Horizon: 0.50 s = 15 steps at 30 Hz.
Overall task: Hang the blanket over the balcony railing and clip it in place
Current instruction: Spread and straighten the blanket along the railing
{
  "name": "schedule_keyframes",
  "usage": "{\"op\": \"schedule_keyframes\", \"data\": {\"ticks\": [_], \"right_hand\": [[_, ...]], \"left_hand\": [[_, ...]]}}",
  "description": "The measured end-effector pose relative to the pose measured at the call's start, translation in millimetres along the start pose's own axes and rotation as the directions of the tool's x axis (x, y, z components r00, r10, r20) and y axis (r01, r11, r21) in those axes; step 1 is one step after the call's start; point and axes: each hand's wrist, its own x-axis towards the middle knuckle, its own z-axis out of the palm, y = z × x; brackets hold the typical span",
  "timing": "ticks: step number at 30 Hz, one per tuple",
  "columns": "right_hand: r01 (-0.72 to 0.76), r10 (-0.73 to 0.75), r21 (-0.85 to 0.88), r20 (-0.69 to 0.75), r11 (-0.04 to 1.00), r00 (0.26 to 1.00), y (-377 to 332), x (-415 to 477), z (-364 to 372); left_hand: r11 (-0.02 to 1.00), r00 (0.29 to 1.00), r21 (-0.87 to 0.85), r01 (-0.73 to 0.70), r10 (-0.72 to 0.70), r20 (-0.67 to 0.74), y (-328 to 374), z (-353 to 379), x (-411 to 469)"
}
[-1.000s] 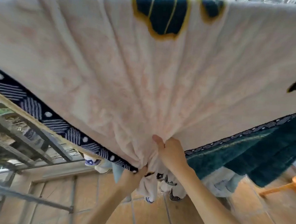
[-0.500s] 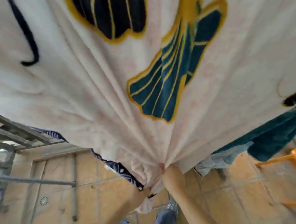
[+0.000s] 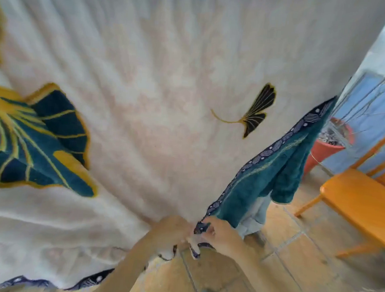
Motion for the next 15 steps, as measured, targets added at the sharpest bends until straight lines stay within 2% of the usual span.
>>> {"op": "schedule_keyframes", "data": {"ticks": [2,5,8,10,13,15], "right_hand": [[-0.047,0.05,0.035,-0.08,0.998,0.996,22,2,-30],[-0.118,0.141,0.137,-0.166,0.983,0.976,44,10,-66],[-0.14,0.187,0.211,-0.223,0.967,0.957,53,16,-87],[-0.157,0.218,0.242,-0.247,0.957,0.944,54,25,-103],[-0.16,0.209,0.194,-0.269,0.968,0.94,55,48,-128],[-0.157,0.211,0.218,-0.255,0.963,0.944,49,61,-143]], "left_hand": [[0.993,0.993,0.039,-0.107,0.109,-0.048,37,6,2],[0.976,0.976,0.013,-0.215,0.215,-0.019,90,15,4],[0.976,0.976,-0.006,-0.217,0.217,0.036,106,20,11],[0.975,0.974,-0.009,-0.224,0.224,0.024,113,18,16],[0.966,0.965,0.021,-0.258,0.258,-0.034,117,14,32],[0.966,0.966,0.031,-0.258,0.258,-0.005,120,8,44]]}}
